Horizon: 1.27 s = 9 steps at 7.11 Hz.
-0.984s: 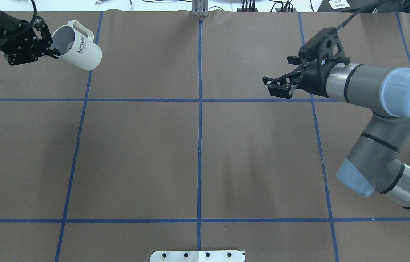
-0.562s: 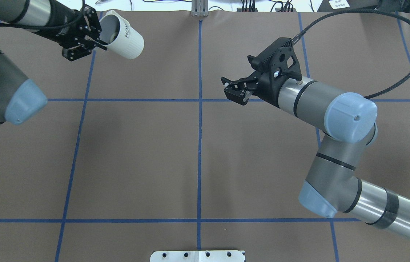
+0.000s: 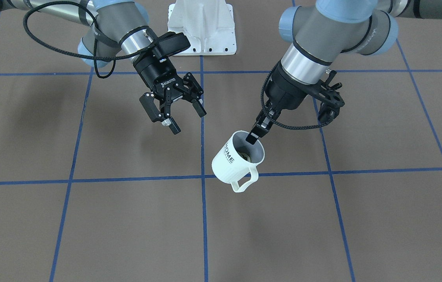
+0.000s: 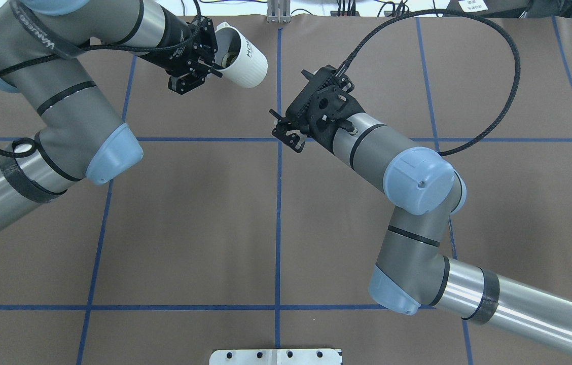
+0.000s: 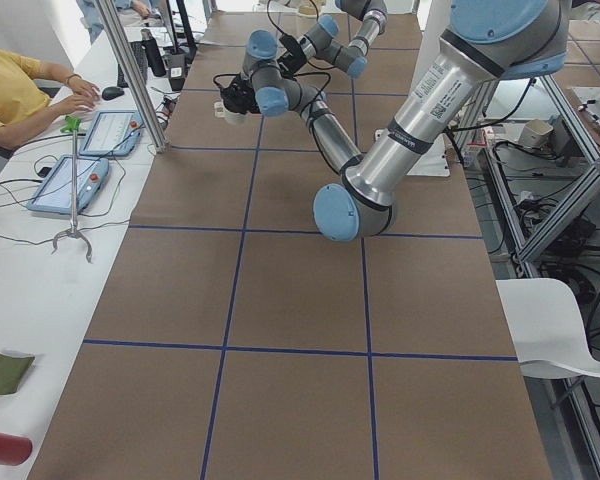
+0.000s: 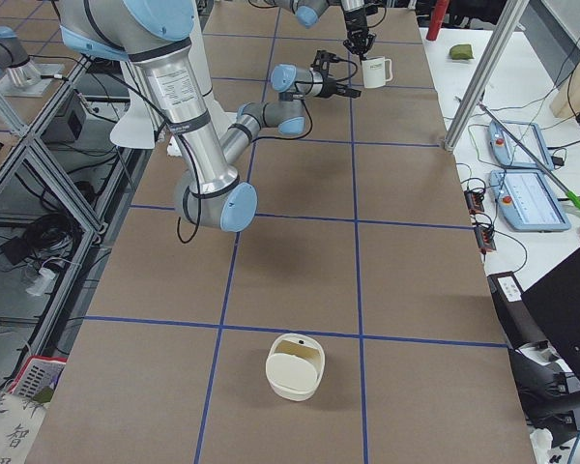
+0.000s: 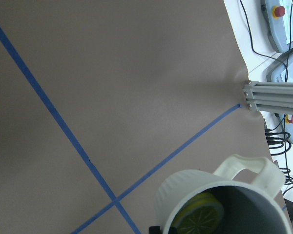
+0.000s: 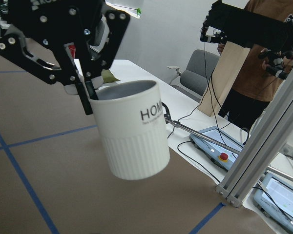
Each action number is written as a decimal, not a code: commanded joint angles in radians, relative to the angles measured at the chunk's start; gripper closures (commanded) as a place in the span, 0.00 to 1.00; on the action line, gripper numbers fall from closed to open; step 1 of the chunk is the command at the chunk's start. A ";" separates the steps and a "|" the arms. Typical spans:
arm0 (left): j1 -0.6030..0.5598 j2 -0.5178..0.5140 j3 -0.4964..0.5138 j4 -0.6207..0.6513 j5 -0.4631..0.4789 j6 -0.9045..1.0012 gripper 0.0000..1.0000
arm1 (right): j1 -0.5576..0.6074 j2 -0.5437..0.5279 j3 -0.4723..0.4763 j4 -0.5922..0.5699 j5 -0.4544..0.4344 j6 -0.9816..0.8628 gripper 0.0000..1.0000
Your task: Left arm hands cup to right arm to dump lemon
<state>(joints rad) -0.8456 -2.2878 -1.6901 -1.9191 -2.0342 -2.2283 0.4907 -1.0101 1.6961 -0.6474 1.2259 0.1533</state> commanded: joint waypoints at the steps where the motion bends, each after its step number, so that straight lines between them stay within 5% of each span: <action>1: 0.019 -0.018 -0.005 0.000 0.000 -0.011 1.00 | -0.017 0.002 -0.001 -0.001 -0.003 -0.032 0.01; 9: 0.080 -0.027 -0.065 0.000 -0.014 -0.011 1.00 | -0.018 -0.002 -0.007 -0.001 -0.069 -0.032 0.01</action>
<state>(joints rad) -0.7677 -2.3147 -1.7347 -1.9190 -2.0429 -2.2396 0.4725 -1.0110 1.6905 -0.6488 1.1578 0.1212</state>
